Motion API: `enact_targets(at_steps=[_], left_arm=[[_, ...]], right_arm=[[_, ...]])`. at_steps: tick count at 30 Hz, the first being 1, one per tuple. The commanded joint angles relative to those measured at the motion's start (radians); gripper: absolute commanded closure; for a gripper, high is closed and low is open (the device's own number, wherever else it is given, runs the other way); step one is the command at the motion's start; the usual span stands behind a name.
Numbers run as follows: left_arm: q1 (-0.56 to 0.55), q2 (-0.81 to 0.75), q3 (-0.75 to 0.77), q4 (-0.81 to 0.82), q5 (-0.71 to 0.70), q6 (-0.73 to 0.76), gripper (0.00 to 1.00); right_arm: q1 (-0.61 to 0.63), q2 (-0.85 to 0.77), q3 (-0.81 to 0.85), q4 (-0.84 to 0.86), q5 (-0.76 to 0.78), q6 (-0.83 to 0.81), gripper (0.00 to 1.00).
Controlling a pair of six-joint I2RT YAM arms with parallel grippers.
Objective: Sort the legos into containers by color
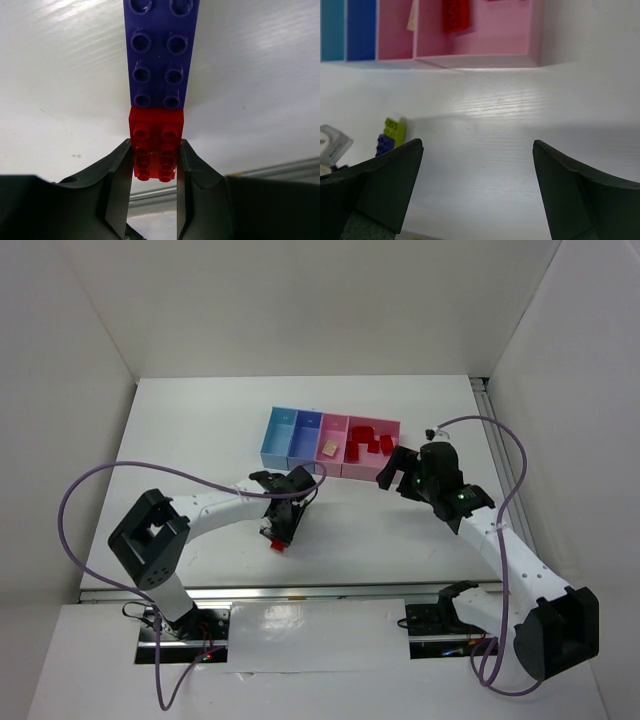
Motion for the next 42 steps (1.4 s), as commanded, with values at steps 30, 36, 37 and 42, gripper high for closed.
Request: enact_targets(at_steps=[30, 36, 37, 42], left_arm=[[-0.012, -0.300, 0.083, 0.169, 0.383, 0.153, 1.00], [-0.012, -0.309, 0.083, 0.178, 0.383, 0.144, 1.00], [-0.012, -0.309, 0.083, 0.178, 0.392, 0.144, 1.00], [-0.012, -0.320, 0.083, 0.178, 0.383, 0.144, 1.00]], right_arm=[[0.182, 0.238, 0.135, 0.255, -0.625, 0.039, 0.09], [0.202, 0.249, 0.125, 0.312, -0.625, 0.059, 0.25], [0.202, 0.259, 0.125, 0.312, -0.625, 0.059, 0.30], [0.202, 0.259, 0.114, 0.312, -0.542, 0.077, 0.69]])
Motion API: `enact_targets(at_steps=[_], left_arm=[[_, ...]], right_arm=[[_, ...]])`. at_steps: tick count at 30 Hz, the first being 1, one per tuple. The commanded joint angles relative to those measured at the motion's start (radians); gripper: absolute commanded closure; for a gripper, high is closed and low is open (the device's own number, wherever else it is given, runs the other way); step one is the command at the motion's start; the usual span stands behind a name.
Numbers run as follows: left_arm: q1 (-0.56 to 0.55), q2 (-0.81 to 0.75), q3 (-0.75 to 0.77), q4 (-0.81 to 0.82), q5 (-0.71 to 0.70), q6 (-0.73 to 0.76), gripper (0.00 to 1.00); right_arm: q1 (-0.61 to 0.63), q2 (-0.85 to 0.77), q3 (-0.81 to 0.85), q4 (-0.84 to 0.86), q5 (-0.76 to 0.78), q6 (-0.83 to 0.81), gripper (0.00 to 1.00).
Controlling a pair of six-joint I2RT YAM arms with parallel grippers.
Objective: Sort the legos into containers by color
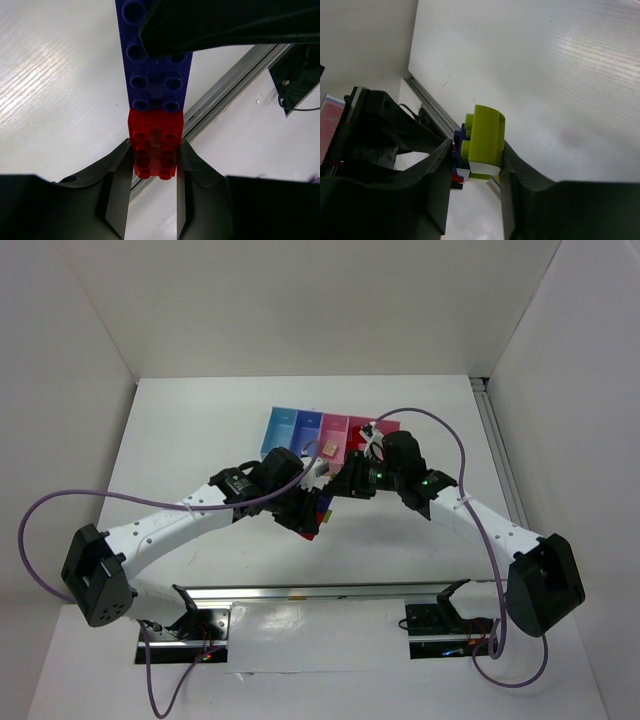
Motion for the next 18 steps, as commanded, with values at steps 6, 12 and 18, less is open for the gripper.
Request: enact_targets(at_steps=[6, 12, 18], left_arm=[[0.022, -0.036, 0.043, 0.047, 0.017, 0.018, 1.00], [0.054, -0.012, 0.072, 0.067, 0.067, 0.009, 1.00], [0.064, -0.002, 0.094, 0.088, 0.106, 0.018, 1.00]], right_arm=[[0.008, -0.027, -0.017, -0.025, 0.205, -0.006, 0.82], [0.008, -0.027, -0.049, -0.059, 0.274, 0.012, 0.85], [-0.015, -0.030, -0.092, -0.029, 0.236, 0.040, 0.85]])
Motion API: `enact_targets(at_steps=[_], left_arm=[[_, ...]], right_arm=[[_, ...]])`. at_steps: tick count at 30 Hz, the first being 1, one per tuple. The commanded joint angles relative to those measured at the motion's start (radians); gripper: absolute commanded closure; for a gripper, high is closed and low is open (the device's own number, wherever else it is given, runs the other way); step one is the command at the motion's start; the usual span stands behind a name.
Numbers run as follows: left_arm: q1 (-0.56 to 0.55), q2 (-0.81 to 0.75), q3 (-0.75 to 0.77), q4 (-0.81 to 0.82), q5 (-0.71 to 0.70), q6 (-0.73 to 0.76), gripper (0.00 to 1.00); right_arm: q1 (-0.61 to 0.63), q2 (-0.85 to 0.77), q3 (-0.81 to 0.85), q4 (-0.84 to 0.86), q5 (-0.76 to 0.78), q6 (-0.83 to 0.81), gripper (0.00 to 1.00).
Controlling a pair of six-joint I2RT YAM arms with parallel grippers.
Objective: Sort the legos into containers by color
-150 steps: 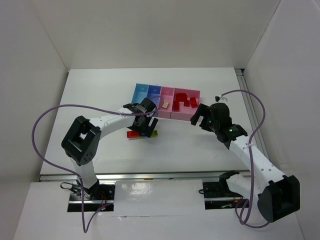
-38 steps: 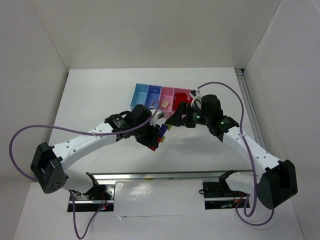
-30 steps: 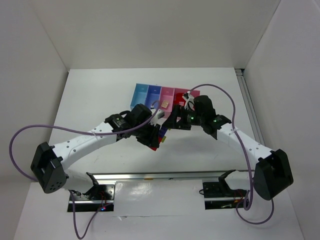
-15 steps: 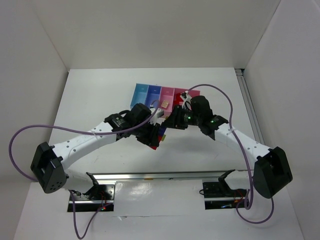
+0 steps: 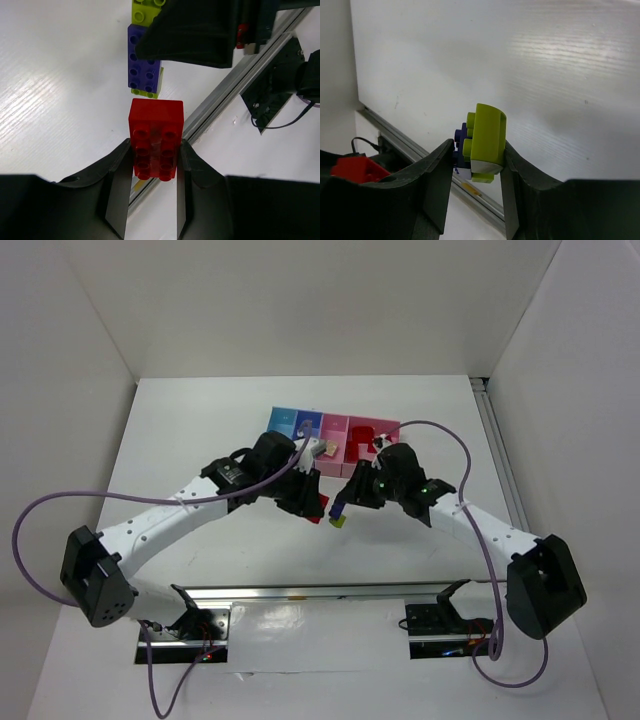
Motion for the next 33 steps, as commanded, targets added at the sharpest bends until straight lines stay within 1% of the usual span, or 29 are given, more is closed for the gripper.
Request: enact_targets(at_steps=[1, 2, 4, 6, 7, 8, 9, 10, 12, 13, 14, 15, 16, 17, 18, 19, 21, 22, 25, 29, 33], left_arm=[[0.013, 0.009, 0.033, 0.038, 0.057, 0.019, 1.00], [0.023, 0.018, 0.043, 0.038, 0.057, 0.019, 1.00], [0.045, 0.033, 0.078, 0.038, 0.057, 0.010, 1.00], [0.097, 0.063, 0.120, 0.038, 0.057, -0.003, 1.00], [0.114, 0.111, 0.181, 0.038, 0.048, -0.014, 1.00], [0.141, 0.139, 0.213, 0.038, 0.066, -0.023, 1.00], [0.151, 0.170, 0.245, 0.038, 0.083, -0.023, 1.00], [0.151, 0.200, 0.311, 0.048, 0.083, -0.033, 1.00], [0.160, 0.308, 0.386, 0.062, 0.094, -0.042, 1.00], [0.160, 0.348, 0.470, 0.062, 0.106, -0.042, 1.00], [0.160, 0.429, 0.512, 0.062, 0.129, -0.042, 1.00], [0.160, 0.469, 0.592, 0.062, 0.140, -0.042, 1.00], [0.160, 0.507, 0.632, 0.062, 0.152, -0.053, 1.00], [0.160, 0.587, 0.672, 0.062, 0.152, -0.053, 1.00], [0.160, 0.625, 0.754, 0.062, 0.164, -0.053, 1.00], [0.160, 0.664, 0.795, 0.053, 0.178, -0.053, 1.00], [0.160, 0.765, 0.865, 0.053, 0.192, -0.053, 1.00], [0.160, 0.796, 0.925, 0.053, 0.203, -0.053, 1.00], [0.149, 0.904, 1.034, 0.053, 0.194, -0.053, 1.00], [0.140, 1.016, 1.149, 0.033, 0.172, -0.040, 1.00], [0.140, 1.070, 1.198, 0.033, 0.137, -0.054, 1.00]], right_arm=[[-0.015, -0.029, -0.042, 0.041, -0.016, 0.019, 0.85], [-0.028, -0.041, -0.042, 0.050, -0.016, 0.019, 0.85], [-0.028, -0.053, -0.042, 0.015, 0.047, 0.028, 0.85], [-0.028, -0.092, -0.042, -0.044, 0.117, 0.037, 0.85], [-0.028, -0.108, -0.053, -0.065, 0.189, 0.037, 0.85], [-0.028, -0.125, -0.053, -0.089, 0.229, 0.049, 0.85], [-0.028, -0.160, -0.065, -0.123, 0.261, 0.049, 0.85], [-0.028, -0.176, -0.065, -0.140, 0.316, 0.059, 0.85], [-0.037, -0.217, -0.075, -0.189, 0.364, 0.059, 0.85], [-0.037, -0.230, -0.075, -0.204, 0.407, 0.068, 0.85], [-0.037, -0.239, -0.075, -0.218, 0.424, 0.068, 0.85], [-0.037, -0.253, -0.063, -0.246, 0.443, 0.068, 0.85], [-0.037, -0.253, -0.062, -0.261, 0.475, 0.068, 0.85], [-0.046, -0.265, -0.062, -0.284, 0.489, 0.068, 0.85], [-0.046, -0.277, -0.062, -0.296, 0.499, 0.068, 0.85], [-0.046, -0.277, -0.062, -0.309, 0.515, 0.068, 0.85], [-0.046, -0.303, -0.062, -0.338, 0.515, 0.077, 0.85], [-0.055, -0.303, -0.062, -0.338, 0.515, 0.086, 0.85], [-0.055, -0.313, -0.072, -0.375, 0.486, 0.115, 0.85], [-0.055, -0.313, -0.081, -0.442, 0.461, 0.151, 0.85], [-0.055, -0.273, 0.002, -0.513, 0.475, 0.151, 0.85]])
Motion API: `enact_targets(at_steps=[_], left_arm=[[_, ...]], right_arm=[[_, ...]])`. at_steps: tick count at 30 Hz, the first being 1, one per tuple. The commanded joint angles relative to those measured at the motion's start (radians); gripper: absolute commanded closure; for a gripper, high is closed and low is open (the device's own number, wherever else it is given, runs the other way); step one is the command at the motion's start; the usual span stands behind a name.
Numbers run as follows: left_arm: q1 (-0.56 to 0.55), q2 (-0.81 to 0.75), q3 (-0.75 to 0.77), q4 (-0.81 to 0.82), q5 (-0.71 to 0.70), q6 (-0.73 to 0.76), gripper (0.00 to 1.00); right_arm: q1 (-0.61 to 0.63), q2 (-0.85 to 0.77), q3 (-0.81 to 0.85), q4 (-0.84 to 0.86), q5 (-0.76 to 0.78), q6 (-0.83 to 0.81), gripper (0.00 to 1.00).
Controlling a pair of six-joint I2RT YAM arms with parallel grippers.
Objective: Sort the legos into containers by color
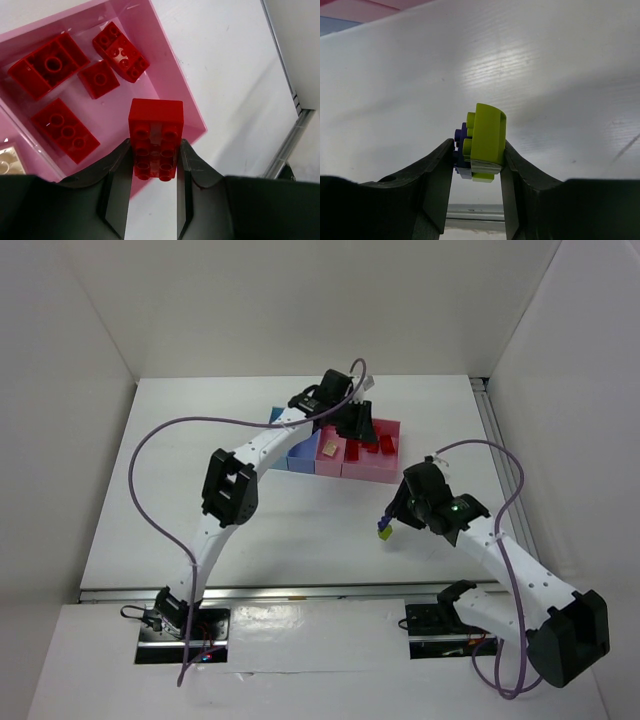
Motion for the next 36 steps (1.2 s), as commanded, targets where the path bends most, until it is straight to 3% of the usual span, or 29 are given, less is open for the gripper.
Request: enact_targets(at_steps=[1, 6, 8, 12, 15, 20, 26, 32, 36], left_arm=[[-0.005, 0.035, 0.063, 0.007, -0.023, -0.017, 0.88], [-0.005, 0.020, 0.045, 0.007, 0.042, -0.017, 0.19], [-0.005, -0.024, 0.019, -0.002, 0.052, -0.008, 0.08], [-0.005, -0.122, -0.036, -0.050, 0.098, 0.037, 0.05], [-0.005, -0.208, -0.079, -0.134, 0.052, 0.112, 0.07], [0.015, -0.469, -0.358, -0.200, 0.003, 0.225, 0.14], [0.026, -0.676, -0.701, -0.209, 0.243, 0.259, 0.13], [-0.002, -0.736, -0.861, -0.160, 0.329, 0.239, 0.07], [-0.014, -0.727, -0.924, -0.038, 0.407, 0.129, 0.07]], right_arm=[[-0.006, 0.025, 0.080, -0.100, 0.031, 0.026, 0.85], [-0.006, 0.065, 0.114, -0.116, 0.024, 0.015, 0.85], [-0.015, 0.100, 0.135, -0.116, -0.002, 0.006, 0.85], [-0.024, 0.157, 0.145, -0.082, -0.061, -0.004, 0.85], [-0.062, 0.209, 0.163, -0.044, -0.134, -0.039, 0.85], [-0.148, 0.275, 0.163, 0.037, -0.388, -0.123, 0.85], [-0.245, 0.321, 0.114, 0.117, -0.758, -0.203, 0.85], [-0.256, 0.334, 0.103, 0.206, -0.878, -0.174, 0.85], [-0.244, 0.334, 0.103, 0.257, -0.878, -0.134, 0.85]])
